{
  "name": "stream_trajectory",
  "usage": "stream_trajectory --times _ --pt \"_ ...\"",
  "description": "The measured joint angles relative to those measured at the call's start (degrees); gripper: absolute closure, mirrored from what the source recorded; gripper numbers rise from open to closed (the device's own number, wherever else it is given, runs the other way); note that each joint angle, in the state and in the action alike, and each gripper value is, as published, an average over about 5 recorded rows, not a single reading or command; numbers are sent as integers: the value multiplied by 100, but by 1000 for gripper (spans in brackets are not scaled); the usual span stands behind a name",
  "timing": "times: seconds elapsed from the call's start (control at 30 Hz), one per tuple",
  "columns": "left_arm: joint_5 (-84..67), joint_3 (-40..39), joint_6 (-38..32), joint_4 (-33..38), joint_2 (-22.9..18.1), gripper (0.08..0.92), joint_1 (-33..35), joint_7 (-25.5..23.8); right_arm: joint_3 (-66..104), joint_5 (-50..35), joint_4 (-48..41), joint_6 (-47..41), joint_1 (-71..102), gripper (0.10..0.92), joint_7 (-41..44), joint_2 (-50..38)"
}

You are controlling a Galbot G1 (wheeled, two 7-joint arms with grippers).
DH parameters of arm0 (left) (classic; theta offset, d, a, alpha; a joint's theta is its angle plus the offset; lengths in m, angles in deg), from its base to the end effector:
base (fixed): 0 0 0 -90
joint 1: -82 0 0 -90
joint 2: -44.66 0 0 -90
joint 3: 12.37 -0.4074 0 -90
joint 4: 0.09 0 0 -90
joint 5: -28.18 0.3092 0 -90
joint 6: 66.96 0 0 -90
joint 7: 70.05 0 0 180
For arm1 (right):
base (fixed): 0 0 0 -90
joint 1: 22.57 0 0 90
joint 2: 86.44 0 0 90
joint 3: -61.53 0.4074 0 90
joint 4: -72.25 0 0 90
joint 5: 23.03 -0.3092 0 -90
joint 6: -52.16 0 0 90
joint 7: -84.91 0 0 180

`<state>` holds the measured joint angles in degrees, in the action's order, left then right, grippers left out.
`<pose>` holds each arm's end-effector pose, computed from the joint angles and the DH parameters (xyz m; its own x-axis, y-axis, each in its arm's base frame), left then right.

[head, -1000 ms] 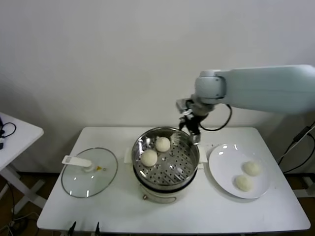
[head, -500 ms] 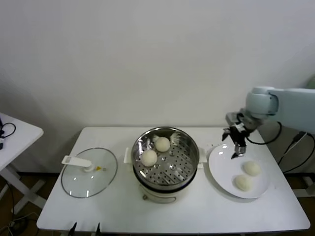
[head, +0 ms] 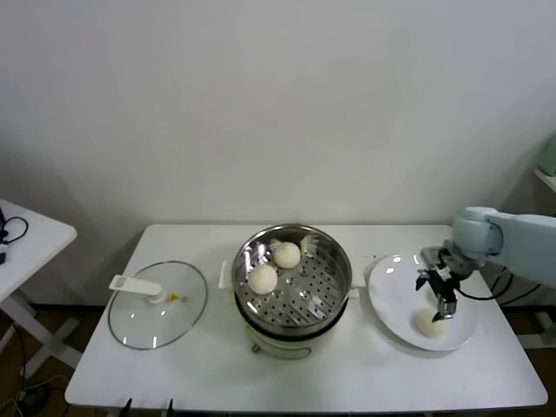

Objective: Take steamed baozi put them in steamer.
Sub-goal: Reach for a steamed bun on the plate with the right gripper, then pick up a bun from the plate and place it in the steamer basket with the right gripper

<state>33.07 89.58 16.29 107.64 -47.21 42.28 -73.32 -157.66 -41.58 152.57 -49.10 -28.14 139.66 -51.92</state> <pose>-0.0582 0.0507 -0.4230 -0.8890 -0.1364 0.4372 -0.0594 0.9809 0.1852 0.4715 -0.2446 -0.1475 -0.0166 -0.0121 0.9998 -0.9930 -0.1169 -0.0179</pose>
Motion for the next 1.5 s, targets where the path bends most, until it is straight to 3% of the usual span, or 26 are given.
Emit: stream_trajectory --times 0.7,1.07,1.5 --pt "42 20 -7 -20 -30 177 -2 12 933 640 -622 19 1243 210 -71 31" --pt "40 28 -3 -32 -27 177 -22 24 1022 726 -673 13 1308 405 -48 82" --pt "66 41 12 -8 -6 177 6 63 302 417 -303 451 47 431 276 229"
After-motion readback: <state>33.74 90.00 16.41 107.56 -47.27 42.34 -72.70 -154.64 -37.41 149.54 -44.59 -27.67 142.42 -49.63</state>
